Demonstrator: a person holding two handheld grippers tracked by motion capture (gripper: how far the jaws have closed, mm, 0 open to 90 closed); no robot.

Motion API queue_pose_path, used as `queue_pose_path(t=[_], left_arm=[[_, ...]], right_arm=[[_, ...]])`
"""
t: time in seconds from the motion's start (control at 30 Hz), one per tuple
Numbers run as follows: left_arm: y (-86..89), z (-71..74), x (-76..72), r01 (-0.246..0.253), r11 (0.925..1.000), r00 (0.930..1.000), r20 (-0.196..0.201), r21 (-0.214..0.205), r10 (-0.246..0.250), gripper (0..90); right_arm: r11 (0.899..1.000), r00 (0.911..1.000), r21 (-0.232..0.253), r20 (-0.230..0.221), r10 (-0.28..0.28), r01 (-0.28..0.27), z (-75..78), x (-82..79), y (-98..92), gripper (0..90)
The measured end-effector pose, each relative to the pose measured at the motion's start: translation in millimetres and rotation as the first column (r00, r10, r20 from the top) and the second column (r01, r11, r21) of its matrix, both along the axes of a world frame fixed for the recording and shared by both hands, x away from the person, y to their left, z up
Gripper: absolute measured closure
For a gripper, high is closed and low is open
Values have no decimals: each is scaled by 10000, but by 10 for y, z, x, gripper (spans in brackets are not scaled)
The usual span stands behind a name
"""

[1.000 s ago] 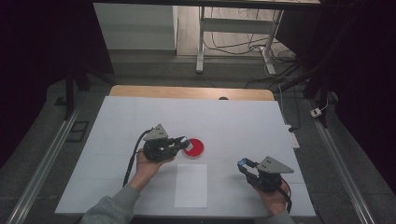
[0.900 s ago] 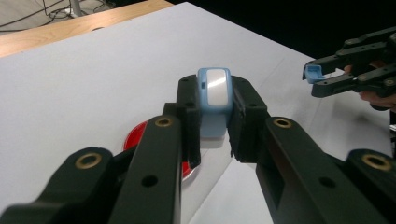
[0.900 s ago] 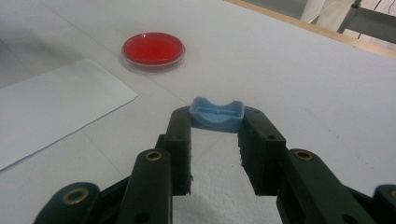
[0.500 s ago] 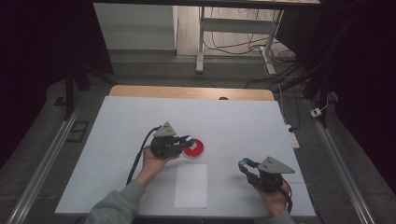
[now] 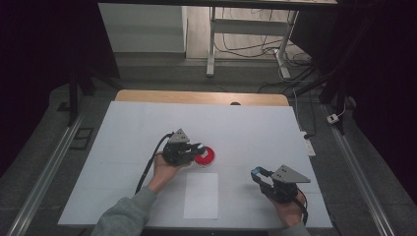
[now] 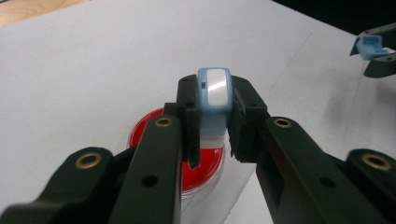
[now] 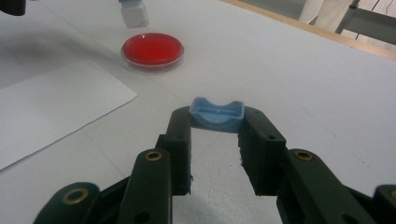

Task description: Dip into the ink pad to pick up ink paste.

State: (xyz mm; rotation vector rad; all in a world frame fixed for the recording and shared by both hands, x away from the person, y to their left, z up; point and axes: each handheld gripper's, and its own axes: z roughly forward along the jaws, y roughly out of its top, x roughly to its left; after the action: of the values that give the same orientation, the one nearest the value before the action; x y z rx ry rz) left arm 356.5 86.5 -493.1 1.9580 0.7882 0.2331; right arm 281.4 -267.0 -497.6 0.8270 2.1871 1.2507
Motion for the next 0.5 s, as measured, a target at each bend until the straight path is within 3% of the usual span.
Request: queue_pose_path(t=[0.5], left_arm=[[-8, -113, 77, -154, 9976, 9997, -184, 674, 167, 761]], right_arm=[[10000, 10000, -89, -15, -39, 39, -9, -1, -3, 651]])
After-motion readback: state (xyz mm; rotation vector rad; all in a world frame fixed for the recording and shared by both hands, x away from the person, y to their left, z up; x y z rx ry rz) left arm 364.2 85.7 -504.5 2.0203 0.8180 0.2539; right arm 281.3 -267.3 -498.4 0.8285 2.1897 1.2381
